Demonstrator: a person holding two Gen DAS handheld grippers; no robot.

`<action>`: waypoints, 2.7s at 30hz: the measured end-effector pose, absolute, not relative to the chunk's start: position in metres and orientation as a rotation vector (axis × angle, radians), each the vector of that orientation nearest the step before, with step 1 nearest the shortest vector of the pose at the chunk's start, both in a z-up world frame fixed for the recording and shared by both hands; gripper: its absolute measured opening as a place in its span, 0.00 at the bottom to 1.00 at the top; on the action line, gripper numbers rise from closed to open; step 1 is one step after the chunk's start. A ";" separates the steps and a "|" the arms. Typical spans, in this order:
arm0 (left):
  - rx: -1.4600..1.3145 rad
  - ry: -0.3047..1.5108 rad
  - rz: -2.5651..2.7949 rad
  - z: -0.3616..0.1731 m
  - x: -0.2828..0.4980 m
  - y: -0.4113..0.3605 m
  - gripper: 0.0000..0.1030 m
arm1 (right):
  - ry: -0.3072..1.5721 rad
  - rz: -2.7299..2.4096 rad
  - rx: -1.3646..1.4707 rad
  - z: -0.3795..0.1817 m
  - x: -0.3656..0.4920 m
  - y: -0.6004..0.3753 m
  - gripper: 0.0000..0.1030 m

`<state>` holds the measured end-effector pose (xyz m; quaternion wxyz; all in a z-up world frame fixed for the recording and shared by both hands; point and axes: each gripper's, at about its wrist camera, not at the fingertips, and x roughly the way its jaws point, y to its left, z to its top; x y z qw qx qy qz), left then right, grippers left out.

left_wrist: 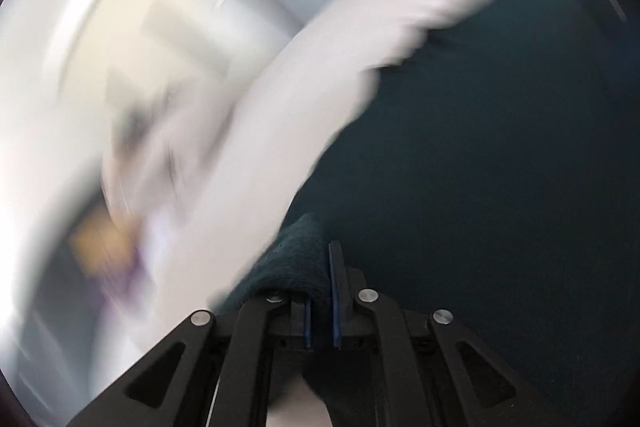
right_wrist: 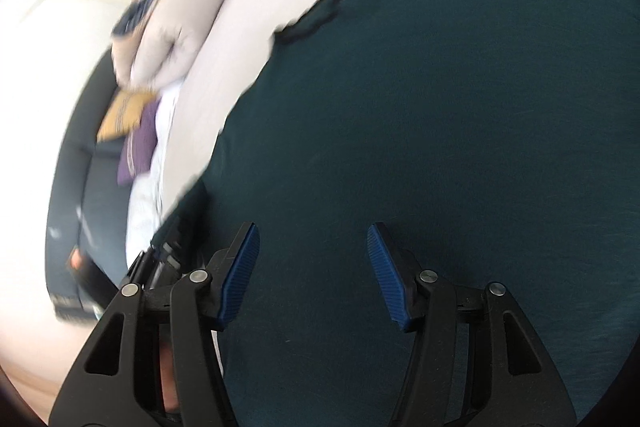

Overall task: Fold small clothes
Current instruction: 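Fold the held sleeve across the sweater body with the left tool, release, then grasp the other sleeve with the right tool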

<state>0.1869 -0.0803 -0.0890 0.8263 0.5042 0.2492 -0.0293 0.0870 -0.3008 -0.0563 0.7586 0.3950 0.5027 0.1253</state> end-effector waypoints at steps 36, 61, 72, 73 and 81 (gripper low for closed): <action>1.249 0.578 -0.001 -0.140 0.160 -0.127 0.02 | 1.488 0.319 -0.390 -0.015 0.246 0.047 0.58; 1.214 0.601 0.013 -0.140 0.169 -0.126 0.02 | 1.522 0.235 -0.454 -0.042 0.235 0.067 0.38; 1.161 0.590 0.074 -0.127 0.171 -0.120 0.31 | 1.348 0.292 -0.227 0.043 0.237 -0.042 0.10; 1.159 0.575 0.096 -0.123 0.171 -0.119 0.43 | 1.337 0.285 -0.191 0.047 0.240 -0.061 0.10; 1.060 0.604 0.252 -0.099 0.189 -0.096 1.00 | 1.131 0.327 0.227 0.083 0.219 -0.221 0.10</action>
